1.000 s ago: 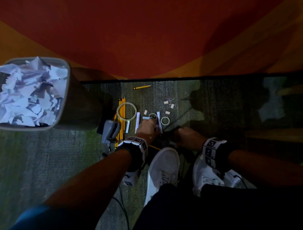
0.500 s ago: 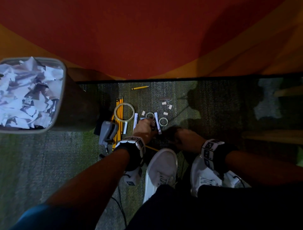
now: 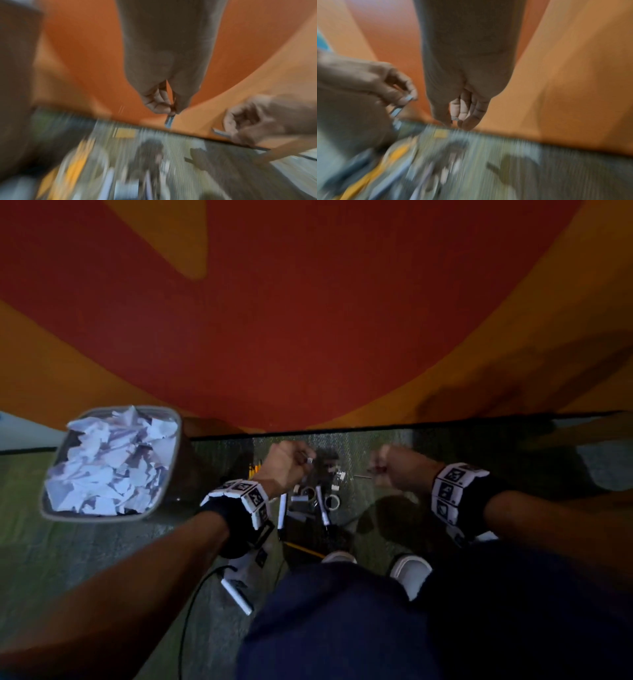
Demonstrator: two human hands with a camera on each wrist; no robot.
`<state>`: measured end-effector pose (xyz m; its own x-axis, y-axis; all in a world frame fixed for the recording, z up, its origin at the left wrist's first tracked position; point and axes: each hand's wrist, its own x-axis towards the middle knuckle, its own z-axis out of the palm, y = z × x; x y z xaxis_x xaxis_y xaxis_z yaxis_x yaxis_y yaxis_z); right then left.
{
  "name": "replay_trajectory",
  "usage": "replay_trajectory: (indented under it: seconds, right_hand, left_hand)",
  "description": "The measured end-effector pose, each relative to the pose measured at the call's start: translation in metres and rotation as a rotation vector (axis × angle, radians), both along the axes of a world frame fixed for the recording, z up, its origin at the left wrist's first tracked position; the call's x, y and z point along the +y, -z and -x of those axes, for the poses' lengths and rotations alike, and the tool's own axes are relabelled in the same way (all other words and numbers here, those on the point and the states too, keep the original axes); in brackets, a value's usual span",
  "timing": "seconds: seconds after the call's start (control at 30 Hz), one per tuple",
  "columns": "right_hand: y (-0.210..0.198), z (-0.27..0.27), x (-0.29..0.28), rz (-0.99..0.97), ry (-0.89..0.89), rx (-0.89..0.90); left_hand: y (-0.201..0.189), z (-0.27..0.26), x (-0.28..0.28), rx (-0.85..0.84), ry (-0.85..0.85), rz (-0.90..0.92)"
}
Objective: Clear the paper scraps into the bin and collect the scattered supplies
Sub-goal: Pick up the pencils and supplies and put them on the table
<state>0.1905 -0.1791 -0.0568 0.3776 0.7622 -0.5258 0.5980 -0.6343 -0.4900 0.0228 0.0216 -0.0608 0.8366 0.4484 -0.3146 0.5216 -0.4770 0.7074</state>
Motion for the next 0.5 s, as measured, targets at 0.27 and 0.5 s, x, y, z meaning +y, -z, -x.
replay_trajectory:
  seconds: [0.27, 0.5]
  right_hand:
    - [-0.176, -0.036, 0.001, -0.171, 0.061, -0.229]
    - [-0.306, -0.030, -0.055, -0.312, 0.164, -0.397]
  left_hand:
    - [-0.183, -0.041, 0.003, -0.193, 0.203, -0.164]
    - [-0.326, -0.073, -0.045, -0.340, 0.373, -0.345]
